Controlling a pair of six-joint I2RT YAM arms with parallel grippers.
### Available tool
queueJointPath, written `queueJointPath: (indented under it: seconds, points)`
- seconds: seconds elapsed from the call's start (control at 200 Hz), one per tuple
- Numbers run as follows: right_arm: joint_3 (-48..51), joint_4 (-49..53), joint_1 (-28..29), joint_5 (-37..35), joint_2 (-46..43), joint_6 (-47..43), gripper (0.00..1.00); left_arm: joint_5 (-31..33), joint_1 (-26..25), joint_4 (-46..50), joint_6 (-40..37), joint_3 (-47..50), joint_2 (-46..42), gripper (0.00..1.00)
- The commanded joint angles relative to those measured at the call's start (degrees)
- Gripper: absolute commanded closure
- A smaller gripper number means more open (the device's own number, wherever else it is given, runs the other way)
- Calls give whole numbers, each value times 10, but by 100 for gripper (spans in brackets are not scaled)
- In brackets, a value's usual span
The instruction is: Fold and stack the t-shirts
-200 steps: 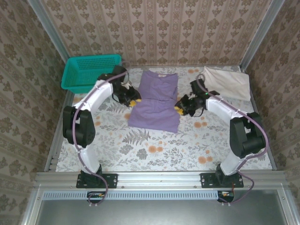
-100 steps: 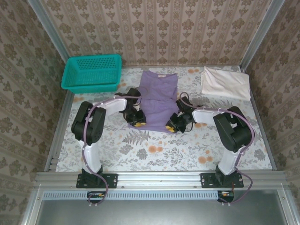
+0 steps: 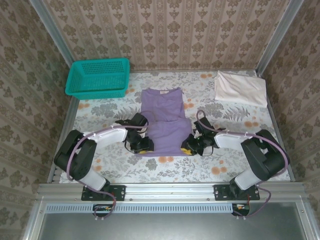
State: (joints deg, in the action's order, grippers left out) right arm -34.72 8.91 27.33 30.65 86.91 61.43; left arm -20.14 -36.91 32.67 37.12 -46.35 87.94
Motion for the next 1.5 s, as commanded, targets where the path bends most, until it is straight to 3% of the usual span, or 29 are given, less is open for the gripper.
queueJointPath:
  seconds: [0.0,0.09,0.18,0.39,0.575,0.655,0.72,0.98,1.16,1.37,1.495]
  points:
    - [23,136,4,-42,-56,16,72,49,4,114,-9,-14,-51,53]
    - [-9,155,1,-53,-119,24,68,45,14,149,-27,-73,-66,51]
    - [-60,150,-17,-55,-122,20,67,13,26,154,-38,-146,-40,51]
    - [-218,166,-58,-47,37,-49,77,-31,22,116,-54,-311,118,60]
    - [-302,156,-72,-38,165,-72,82,-50,11,74,-56,-388,244,61]
    - [-319,161,-81,-48,206,-84,83,-28,9,78,-55,-401,279,62]
    - [-314,155,-96,-56,227,-85,83,30,12,89,-50,-392,289,62]
    - [-228,107,-143,-46,230,-58,81,149,58,56,11,-277,257,61]
    - [-206,77,-145,-17,224,-39,75,120,61,25,25,-279,246,52]
    - [-248,91,-145,-7,179,-50,56,111,61,50,22,-354,213,31]
    - [-254,34,-141,6,112,-68,48,108,62,68,1,-384,163,20]
